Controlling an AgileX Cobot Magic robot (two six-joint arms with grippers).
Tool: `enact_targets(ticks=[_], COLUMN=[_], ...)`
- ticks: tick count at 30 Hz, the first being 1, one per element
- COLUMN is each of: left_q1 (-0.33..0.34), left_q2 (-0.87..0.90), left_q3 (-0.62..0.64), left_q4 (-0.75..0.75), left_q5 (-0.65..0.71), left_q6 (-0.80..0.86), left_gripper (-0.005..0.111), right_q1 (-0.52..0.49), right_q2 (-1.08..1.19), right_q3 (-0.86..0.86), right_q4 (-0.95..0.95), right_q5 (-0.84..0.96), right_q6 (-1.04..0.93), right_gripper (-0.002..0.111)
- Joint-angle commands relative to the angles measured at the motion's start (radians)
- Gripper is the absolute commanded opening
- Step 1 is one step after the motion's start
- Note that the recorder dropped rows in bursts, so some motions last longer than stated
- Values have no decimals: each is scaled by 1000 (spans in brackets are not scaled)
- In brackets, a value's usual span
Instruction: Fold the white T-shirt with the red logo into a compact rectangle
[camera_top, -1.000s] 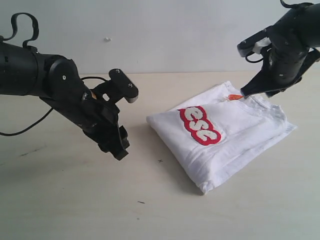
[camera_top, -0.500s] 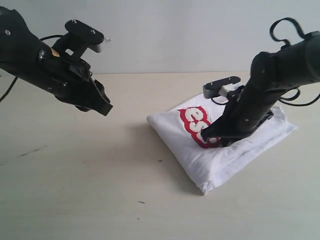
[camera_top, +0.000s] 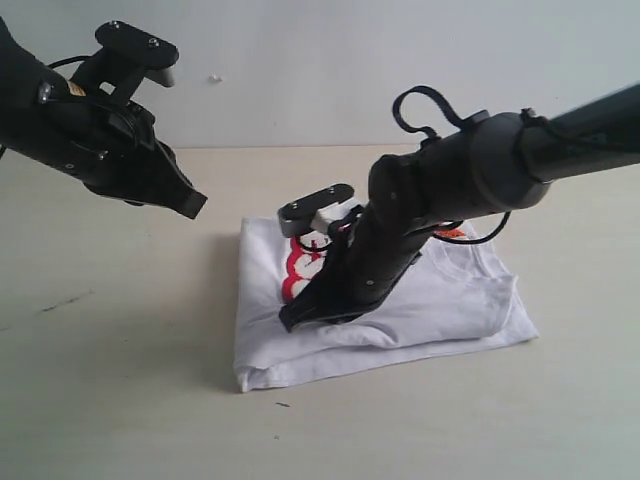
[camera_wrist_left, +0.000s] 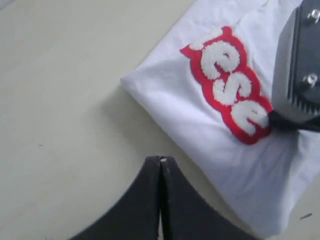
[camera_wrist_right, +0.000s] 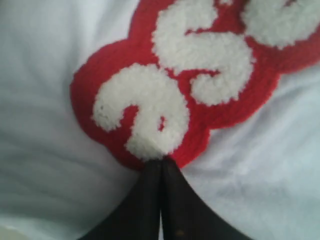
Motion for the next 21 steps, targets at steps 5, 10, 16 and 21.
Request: enact_targets(ticks=[5, 10, 16, 21], left_q1=[3, -6, -113, -122], left_q2=[-11, -5, 103, 278], left_q3=[34, 34, 34, 34], left_q4=[-33, -143, -356, -384], left_q5=[-2, 8, 35, 17], left_q6=[4, 85, 345, 345], left_gripper=[0, 0, 0, 0], right_q1=[46, -23, -216, -222], right_q2=[-78, -292, -277, -259], right_q3=[-69, 53, 183, 193], right_q4=[53, 28, 7, 7], right_q5=[67, -83, -92, -123], right_q6=[-27, 34, 96, 94], right_gripper=[0, 0, 0, 0])
